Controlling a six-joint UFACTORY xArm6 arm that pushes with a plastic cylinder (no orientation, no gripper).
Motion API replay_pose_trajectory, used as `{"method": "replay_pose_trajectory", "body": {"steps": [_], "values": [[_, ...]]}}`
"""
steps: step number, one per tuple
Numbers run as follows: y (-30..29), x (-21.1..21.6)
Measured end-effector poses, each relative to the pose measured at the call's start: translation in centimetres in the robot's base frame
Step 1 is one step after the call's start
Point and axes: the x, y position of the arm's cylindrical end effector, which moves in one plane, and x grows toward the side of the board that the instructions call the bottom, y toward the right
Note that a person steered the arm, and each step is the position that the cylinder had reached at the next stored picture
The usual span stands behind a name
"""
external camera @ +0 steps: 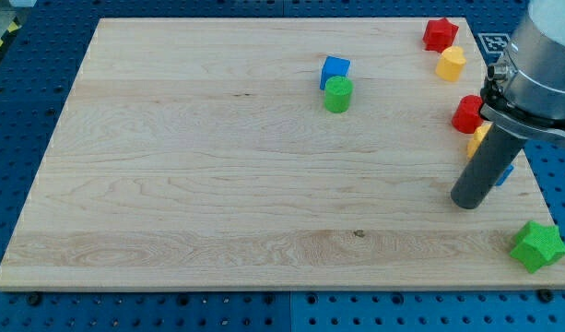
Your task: Move the green star to the bottom side of the blue triangle
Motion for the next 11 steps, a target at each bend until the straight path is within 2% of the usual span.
{"method": "replay_pose_trajectory", "body": {"steps": [1,3,4,5,6,8,10,11], "values": [[0.8,0.2],[10.8,1.8],[14.1,3.3],[12.8,8.6],[12.7,8.3],[6.7,8.2],[6.8,3.6],[5.4,4.6]]}}
